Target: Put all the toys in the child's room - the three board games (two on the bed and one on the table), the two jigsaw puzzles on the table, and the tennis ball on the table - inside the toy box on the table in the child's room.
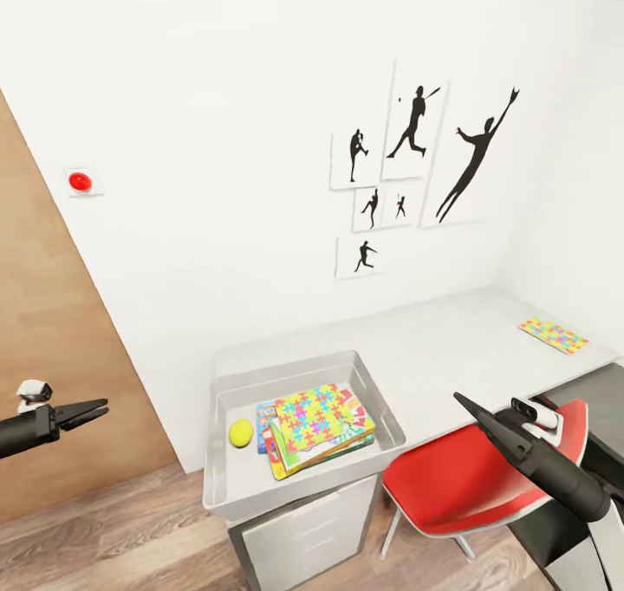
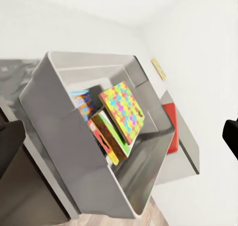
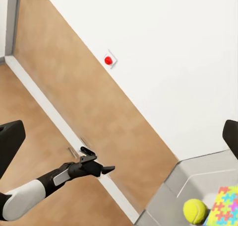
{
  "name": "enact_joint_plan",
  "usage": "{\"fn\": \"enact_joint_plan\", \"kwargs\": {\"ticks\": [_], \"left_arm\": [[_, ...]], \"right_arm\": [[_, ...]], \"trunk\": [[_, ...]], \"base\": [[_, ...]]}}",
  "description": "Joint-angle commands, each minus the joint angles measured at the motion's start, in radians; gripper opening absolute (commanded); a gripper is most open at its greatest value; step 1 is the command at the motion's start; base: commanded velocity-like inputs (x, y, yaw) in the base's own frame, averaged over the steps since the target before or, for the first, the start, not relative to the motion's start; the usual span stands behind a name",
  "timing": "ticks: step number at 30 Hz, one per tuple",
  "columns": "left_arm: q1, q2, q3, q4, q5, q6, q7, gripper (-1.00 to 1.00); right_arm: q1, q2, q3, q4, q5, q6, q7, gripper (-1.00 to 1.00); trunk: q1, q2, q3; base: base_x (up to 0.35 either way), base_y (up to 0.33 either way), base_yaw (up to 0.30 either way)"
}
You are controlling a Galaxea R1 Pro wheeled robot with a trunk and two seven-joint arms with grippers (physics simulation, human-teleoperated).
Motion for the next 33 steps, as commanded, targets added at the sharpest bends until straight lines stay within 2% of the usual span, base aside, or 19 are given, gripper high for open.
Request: {"fn": "enact_joint_plan", "kwargs": {"ticks": [1, 14, 33], "left_arm": [[-0.001, 0.000, 0.000, 0.000, -0.001, 0.011, -0.004, 1.00], [-0.001, 0.004, 0.002, 0.000, -0.003, 0.010, -0.004, 1.00], [-0.001, 0.004, 0.002, 0.001, -0.004, 0.007, -0.004, 1.00]], "right_arm": [[-0.001, 0.000, 0.000, 0.000, -0.003, 0.010, 0.002, 1.00], [-0.001, 0.001, 0.002, 0.001, -0.003, -0.012, 0.002, 1.00], [-0.001, 0.002, 0.004, 0.002, -0.003, -0.038, -0.003, 1.00]], "trunk": [[0.001, -0.002, -0.001], [0.001, -0.002, 0.018], [0.001, -0.002, 0.022]], "base": [[0.065, -0.159, -0.144], [0.024, -0.045, -0.122], [0.035, -0.001, -0.012]]}}
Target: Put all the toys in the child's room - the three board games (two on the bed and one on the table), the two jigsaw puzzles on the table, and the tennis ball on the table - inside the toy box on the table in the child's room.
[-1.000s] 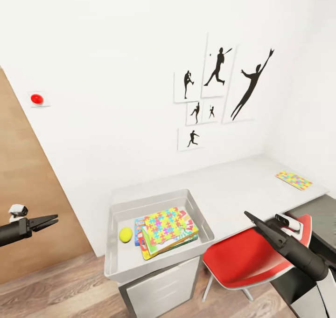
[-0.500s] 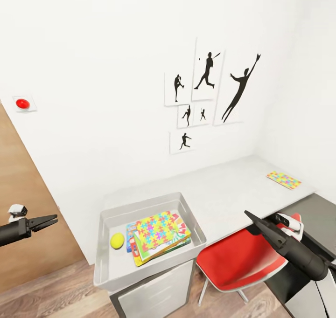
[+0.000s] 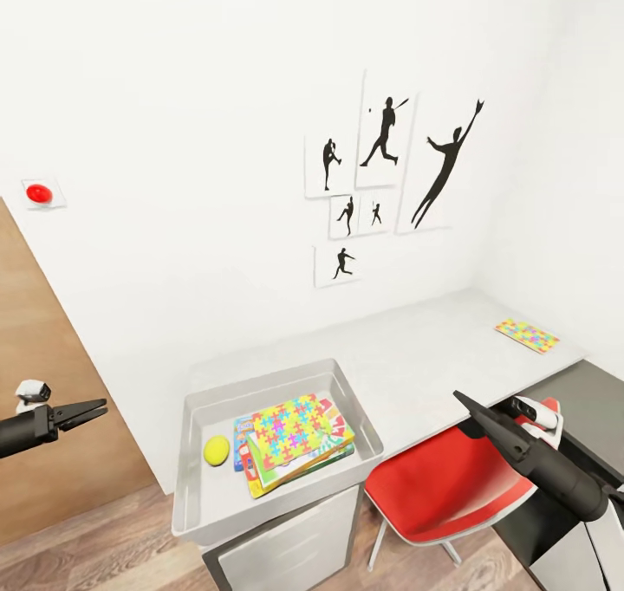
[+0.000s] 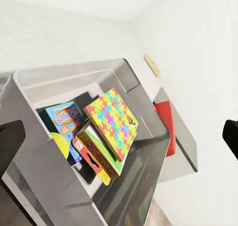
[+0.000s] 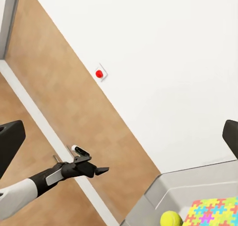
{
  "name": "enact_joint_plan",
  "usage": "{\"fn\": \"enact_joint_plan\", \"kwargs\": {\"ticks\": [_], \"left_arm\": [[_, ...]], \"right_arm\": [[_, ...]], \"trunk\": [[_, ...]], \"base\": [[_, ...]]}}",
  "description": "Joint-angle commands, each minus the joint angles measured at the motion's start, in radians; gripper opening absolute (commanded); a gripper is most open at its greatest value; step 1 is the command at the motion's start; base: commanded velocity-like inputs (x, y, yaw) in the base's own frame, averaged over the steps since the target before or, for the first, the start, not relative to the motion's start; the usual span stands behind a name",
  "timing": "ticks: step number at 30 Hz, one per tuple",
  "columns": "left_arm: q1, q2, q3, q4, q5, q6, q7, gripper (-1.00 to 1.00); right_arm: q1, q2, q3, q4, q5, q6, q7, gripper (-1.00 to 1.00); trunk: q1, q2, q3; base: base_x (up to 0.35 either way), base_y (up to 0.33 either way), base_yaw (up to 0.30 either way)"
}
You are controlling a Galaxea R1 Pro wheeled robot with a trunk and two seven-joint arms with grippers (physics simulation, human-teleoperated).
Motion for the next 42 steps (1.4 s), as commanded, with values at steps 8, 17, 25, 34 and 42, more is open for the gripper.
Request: {"fn": "enact_joint_plan", "kwargs": {"ticks": [8, 17, 25, 34, 42], "left_arm": [[-0.001, 0.000, 0.000, 0.000, -0.001, 0.010, -0.004, 1.00], [-0.001, 0.001, 0.000, 0.000, -0.002, 0.010, -0.004, 1.00], [-0.001, 0.002, 0.000, 0.000, -0.001, 0.010, -0.004, 1.00], [-0.001, 0.002, 0.000, 0.000, -0.001, 0.010, -0.004, 1.00], [-0.001, 0.006, 0.004, 0.000, 0.000, 0.012, -0.004, 1.00]], "right_arm": [[-0.001, 0.001, 0.001, 0.000, -0.003, 0.010, 0.001, 1.00], [-0.001, 0.003, 0.001, -0.001, -0.003, 0.011, 0.000, 1.00], [-0.001, 0.004, 0.001, -0.001, -0.004, 0.011, 0.000, 1.00], [-0.001, 0.005, 0.002, 0.000, -0.004, 0.011, 0.000, 1.00], [-0.001, 0.003, 0.002, 0.000, -0.004, 0.011, 0.000, 1.00]], "trunk": [[0.001, -0.002, -0.002], [0.001, -0.002, -0.002], [0.001, -0.002, -0.001], [0.001, -0.002, 0.009], [0.001, -0.002, 0.018]], "base": [[0.001, 0.000, 0.000], [0.000, 0.000, 0.000], [0.000, -0.136, -0.031], [0.000, -0.276, -0.176], [0.000, -0.124, -0.205]]}}
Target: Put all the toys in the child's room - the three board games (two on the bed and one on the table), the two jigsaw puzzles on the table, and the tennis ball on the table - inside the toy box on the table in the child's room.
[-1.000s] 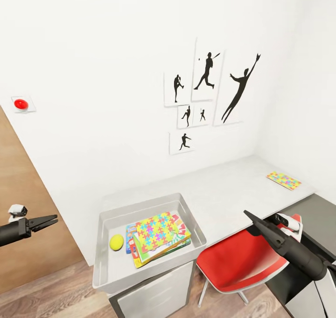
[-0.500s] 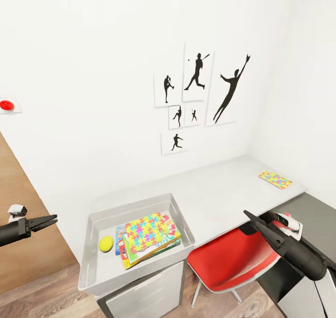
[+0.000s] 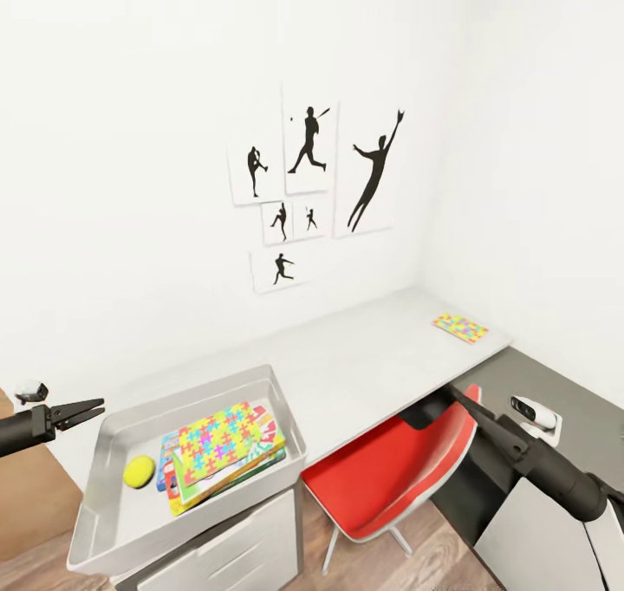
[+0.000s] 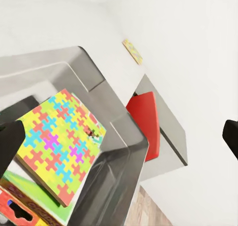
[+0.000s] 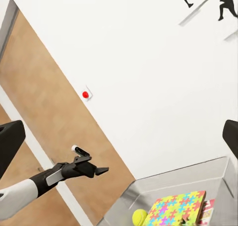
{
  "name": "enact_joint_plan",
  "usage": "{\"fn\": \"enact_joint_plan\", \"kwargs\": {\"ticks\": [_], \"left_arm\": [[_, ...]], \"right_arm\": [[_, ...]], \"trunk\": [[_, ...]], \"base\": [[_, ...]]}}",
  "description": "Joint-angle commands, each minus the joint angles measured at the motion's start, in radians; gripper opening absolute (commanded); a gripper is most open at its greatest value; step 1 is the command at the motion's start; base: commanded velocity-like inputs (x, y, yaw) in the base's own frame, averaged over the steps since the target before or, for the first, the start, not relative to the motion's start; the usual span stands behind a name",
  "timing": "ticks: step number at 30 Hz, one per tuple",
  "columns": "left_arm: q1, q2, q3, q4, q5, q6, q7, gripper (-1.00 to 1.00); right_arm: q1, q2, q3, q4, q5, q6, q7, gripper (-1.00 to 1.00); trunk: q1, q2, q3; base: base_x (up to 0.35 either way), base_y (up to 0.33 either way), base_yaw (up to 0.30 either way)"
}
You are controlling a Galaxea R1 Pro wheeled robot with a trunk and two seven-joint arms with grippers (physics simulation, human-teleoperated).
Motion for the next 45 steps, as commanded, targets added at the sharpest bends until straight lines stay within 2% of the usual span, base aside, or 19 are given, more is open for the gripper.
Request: {"fn": "enact_joint_plan", "kwargs": {"ticks": [1, 7, 14, 45], "left_arm": [[0.000, 0.003, 0.002, 0.000, -0.001, 0.011, -0.004, 1.00], [0.000, 0.020, 0.008, 0.000, 0.001, 0.012, -0.004, 1.00], [0.000, 0.029, 0.011, 0.000, 0.000, 0.013, -0.004, 1.00], [0.000, 0.031, 0.011, 0.000, 0.003, 0.018, -0.004, 1.00]], "right_arm": [[-0.001, 0.000, 0.000, 0.000, -0.003, 0.010, 0.002, 1.00], [-0.001, 0.000, 0.001, 0.000, -0.002, 0.010, 0.003, 1.00], [-0.001, 0.001, 0.001, -0.001, -0.002, 0.009, 0.002, 1.00], [-0.001, 0.002, 0.001, 0.000, -0.001, 0.008, 0.002, 1.00]], "trunk": [[0.001, -0.002, -0.001], [0.001, -0.002, 0.006], [0.001, -0.002, 0.008], [0.001, -0.002, 0.012]], "base": [[0.000, -0.038, -0.209], [0.000, -0.019, -0.197], [0.000, -0.005, -0.072], [0.000, 0.000, -0.013]]}}
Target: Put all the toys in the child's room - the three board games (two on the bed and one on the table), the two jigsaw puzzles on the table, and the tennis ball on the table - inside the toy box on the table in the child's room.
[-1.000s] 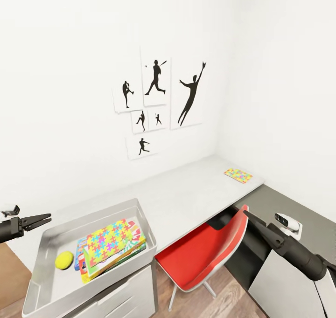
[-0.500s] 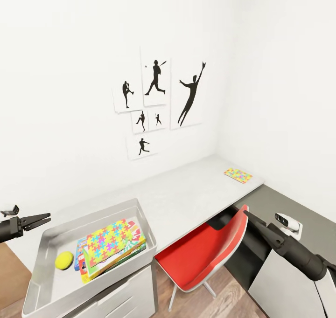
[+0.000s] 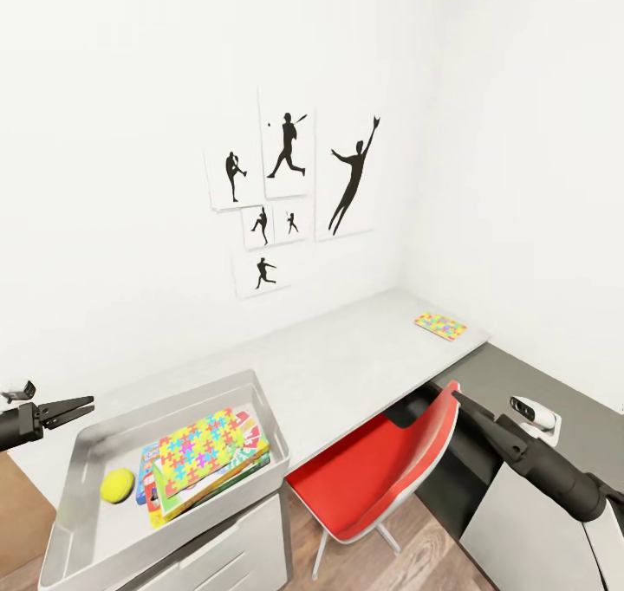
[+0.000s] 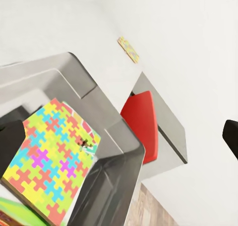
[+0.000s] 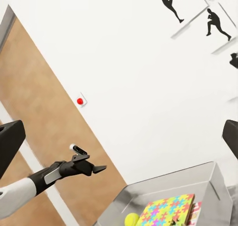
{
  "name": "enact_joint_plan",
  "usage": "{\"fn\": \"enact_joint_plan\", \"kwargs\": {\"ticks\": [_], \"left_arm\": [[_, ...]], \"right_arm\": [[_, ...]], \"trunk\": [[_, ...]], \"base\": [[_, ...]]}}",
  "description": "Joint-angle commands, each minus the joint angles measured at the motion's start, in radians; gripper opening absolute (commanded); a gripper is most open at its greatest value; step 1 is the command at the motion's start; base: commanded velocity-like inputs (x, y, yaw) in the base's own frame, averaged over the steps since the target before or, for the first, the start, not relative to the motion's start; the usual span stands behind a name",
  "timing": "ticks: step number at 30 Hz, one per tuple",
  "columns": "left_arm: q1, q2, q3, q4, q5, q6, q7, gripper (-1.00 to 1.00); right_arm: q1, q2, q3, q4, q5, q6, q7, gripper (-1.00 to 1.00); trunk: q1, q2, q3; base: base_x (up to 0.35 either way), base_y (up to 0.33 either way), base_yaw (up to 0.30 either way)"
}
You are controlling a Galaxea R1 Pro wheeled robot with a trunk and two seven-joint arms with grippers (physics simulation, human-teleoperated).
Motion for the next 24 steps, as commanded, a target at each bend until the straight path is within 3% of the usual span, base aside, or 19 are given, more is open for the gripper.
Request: {"fn": "enact_joint_plan", "kwargs": {"ticks": [1, 17, 24], "left_arm": [[-0.001, 0.000, 0.000, 0.000, -0.001, 0.011, -0.004, 1.00], [0.000, -0.014, -0.001, -0.003, 0.002, 0.010, -0.004, 1.00], [-0.005, -0.058, -0.005, -0.023, 0.002, 0.016, -0.004, 1.00]], "right_arm": [[-0.001, 0.000, 0.000, 0.000, -0.003, 0.010, 0.002, 1.00], [-0.001, -0.005, -0.001, 0.000, -0.003, 0.011, 0.002, 1.00], [-0.001, -0.005, 0.000, 0.000, -0.003, 0.016, -0.002, 1.00]], "trunk": [[0.001, -0.002, -0.001], [0.001, -0.002, 0.018], [0.001, -0.002, 0.028]], "base": [[0.000, 0.000, -0.118], [0.000, -0.008, -0.167], [0.000, -0.209, -0.183]]}}
